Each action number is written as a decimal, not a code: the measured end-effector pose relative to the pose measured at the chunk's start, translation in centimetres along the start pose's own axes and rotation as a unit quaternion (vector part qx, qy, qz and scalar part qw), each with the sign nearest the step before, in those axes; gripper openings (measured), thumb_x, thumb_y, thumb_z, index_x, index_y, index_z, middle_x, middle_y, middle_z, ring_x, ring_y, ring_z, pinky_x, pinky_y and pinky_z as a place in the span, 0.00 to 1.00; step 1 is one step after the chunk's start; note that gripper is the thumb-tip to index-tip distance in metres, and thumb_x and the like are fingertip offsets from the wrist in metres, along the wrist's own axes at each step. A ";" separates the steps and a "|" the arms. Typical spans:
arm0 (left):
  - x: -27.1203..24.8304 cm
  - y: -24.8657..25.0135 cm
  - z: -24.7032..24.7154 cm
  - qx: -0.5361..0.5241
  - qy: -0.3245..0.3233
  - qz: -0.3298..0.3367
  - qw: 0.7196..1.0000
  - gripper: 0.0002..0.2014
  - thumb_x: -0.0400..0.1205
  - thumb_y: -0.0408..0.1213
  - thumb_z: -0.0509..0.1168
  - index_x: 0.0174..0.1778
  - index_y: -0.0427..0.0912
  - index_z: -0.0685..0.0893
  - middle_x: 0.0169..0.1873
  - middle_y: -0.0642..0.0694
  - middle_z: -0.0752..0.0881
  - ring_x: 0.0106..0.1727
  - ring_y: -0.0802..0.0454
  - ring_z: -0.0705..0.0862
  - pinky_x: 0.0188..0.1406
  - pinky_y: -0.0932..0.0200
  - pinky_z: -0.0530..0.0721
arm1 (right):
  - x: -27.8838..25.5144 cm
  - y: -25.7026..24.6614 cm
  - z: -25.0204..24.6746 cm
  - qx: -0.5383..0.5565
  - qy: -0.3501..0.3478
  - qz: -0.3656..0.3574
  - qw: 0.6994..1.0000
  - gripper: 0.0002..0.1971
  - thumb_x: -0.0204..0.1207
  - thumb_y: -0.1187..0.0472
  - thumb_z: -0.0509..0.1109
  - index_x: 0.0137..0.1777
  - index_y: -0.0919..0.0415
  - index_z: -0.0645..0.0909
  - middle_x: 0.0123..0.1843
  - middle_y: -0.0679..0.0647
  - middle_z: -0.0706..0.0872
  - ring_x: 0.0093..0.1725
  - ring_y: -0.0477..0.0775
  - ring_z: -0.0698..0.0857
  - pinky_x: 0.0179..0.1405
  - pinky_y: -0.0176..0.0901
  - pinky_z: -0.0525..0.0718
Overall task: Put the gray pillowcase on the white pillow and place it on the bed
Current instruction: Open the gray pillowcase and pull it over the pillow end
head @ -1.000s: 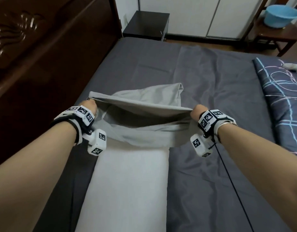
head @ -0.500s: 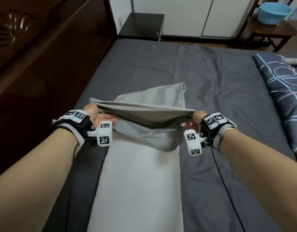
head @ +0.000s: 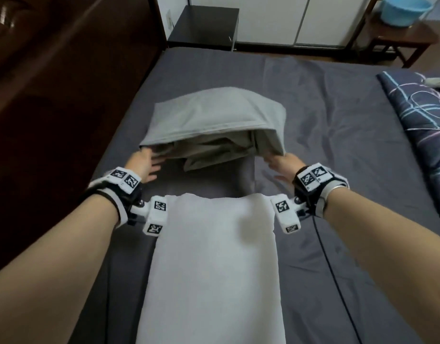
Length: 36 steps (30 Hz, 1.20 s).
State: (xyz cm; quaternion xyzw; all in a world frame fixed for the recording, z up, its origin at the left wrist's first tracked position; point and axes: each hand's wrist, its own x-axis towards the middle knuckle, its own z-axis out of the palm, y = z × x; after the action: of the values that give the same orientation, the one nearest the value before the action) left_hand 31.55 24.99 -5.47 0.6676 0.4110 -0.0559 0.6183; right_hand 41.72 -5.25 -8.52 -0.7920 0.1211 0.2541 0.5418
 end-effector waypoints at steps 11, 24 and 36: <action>2.0 -10.3 0.5 0.061 0.066 -0.099 0.991 0.25 0.86 0.42 0.46 0.76 0.31 0.66 0.76 0.31 0.69 0.76 0.33 0.70 0.73 0.36 0.73 | 0.7 9.1 1.9 -0.129 -0.041 0.076 0.988 0.22 0.84 0.59 0.54 0.73 0.72 0.72 0.74 0.69 0.75 0.54 0.52 0.70 0.54 0.42 0.69; 5.3 -15.6 -0.1 0.020 0.043 -0.149 0.988 0.25 0.82 0.55 0.47 0.66 0.42 0.75 0.60 0.43 0.82 0.61 0.41 0.81 0.61 0.42 0.79 | 2.8 12.4 1.9 -0.112 -0.001 0.097 0.989 0.23 0.85 0.64 0.54 0.78 0.70 0.63 0.78 0.68 0.70 0.75 0.64 0.72 0.72 0.47 0.68; 3.0 -12.5 0.3 -0.076 0.041 -0.111 0.990 0.20 0.84 0.48 0.46 0.34 0.45 0.76 0.23 0.45 0.83 0.28 0.46 0.75 0.30 0.59 0.72 | 0.5 12.8 2.5 -0.040 0.033 0.119 0.992 0.23 0.81 0.54 0.61 0.71 0.68 0.74 0.70 0.67 0.80 0.68 0.68 0.79 0.73 0.58 0.74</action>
State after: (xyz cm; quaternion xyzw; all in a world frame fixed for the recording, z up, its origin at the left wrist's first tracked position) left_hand 25.91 24.94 -17.08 0.5706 0.5105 -0.0656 0.6399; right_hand 35.46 -7.82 -19.65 -0.8008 0.2221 0.2951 0.4714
